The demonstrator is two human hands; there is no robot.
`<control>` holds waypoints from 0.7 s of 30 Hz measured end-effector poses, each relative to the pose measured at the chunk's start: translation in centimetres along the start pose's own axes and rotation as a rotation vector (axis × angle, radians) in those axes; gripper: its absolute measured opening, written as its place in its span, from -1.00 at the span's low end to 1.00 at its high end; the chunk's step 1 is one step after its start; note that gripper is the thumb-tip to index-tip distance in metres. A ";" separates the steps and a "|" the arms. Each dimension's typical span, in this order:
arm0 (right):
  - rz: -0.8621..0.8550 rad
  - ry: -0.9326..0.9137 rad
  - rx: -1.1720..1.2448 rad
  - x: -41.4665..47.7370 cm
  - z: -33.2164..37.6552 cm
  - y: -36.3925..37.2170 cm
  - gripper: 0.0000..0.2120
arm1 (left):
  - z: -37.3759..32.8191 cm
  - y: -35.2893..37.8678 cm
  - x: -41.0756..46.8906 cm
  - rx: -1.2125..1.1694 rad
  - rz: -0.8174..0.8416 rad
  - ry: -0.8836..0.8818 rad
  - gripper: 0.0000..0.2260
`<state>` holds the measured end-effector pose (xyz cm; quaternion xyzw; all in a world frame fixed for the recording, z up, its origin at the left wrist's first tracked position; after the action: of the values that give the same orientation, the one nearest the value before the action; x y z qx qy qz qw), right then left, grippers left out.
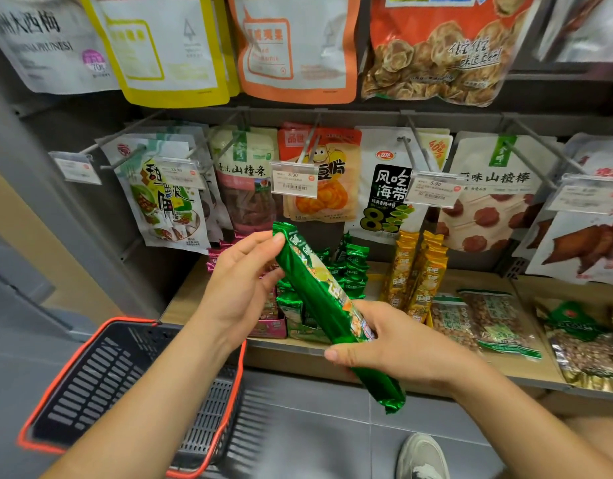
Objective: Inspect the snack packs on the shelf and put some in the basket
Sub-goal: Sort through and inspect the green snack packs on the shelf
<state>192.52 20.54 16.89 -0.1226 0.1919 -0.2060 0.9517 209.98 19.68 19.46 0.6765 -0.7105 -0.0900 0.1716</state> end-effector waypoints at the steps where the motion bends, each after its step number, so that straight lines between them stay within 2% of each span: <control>1: -0.084 0.010 -0.076 -0.1 0.0 -0.4 -0.81 | -0.1 -0.2 0.0 0.054 -0.018 -0.003 -0.91; 4: -0.323 0.064 -0.318 -0.7 0.2 -1.3 -0.75 | -0.3 -0.7 0.2 0.111 -0.029 -0.054 -0.83; 6: -0.395 0.129 -0.526 -1.1 0.3 -1.4 -0.69 | -0.4 -0.9 0.3 0.094 -0.006 -0.104 -0.73; 7: -0.413 0.154 -0.630 -1.2 0.3 -1.3 -0.68 | -0.6 -1.1 0.4 0.162 -0.009 -0.120 -0.68; 9: -0.432 0.162 -0.749 -1.3 0.6 -1.0 -0.68 | -1.1 -1.7 0.3 0.432 -0.055 -0.104 -0.76; 10: -0.435 0.148 -0.767 -1.4 0.8 -0.9 -0.67 | -1.2 -2.0 0.2 0.537 -0.100 -0.085 -0.81; 12: -0.449 0.105 -0.770 -1.5 1.4 -1.0 -0.57 | -1.2 -3.0 0.1 0.587 -0.200 -0.070 -0.77; 14: -0.475 0.057 -0.752 -1.9 1.8 -1.5 -0.52 | -1.2 -4.6 0.0 0.553 -0.318 -0.084 -0.74; 16: -0.502 0.020 -0.706 -2.5 2.1 -2.3 -0.54 | -1.2 -6.5 -0.2 0.494 -0.426 -0.099 -0.81; 21: -0.616 -0.017 -0.585 -3.4 2.2 -3.3 -0.55 | -0.4 -8.5 -0.2 0.416 -0.503 -0.116 -0.82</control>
<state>189.43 19.52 21.00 -0.4406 0.1888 -0.4168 0.7723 218.02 19.33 16.79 0.8449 -0.5331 -0.0211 -0.0386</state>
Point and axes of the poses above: each hand's wrist, its own x-axis towards the middle knuckle, its own y-axis out of the palm, z = x × y, the point moved 7 cm from there along x, towards the middle knuckle, and after that the axes turned 15 degrees about z, right-handed, at the moved point
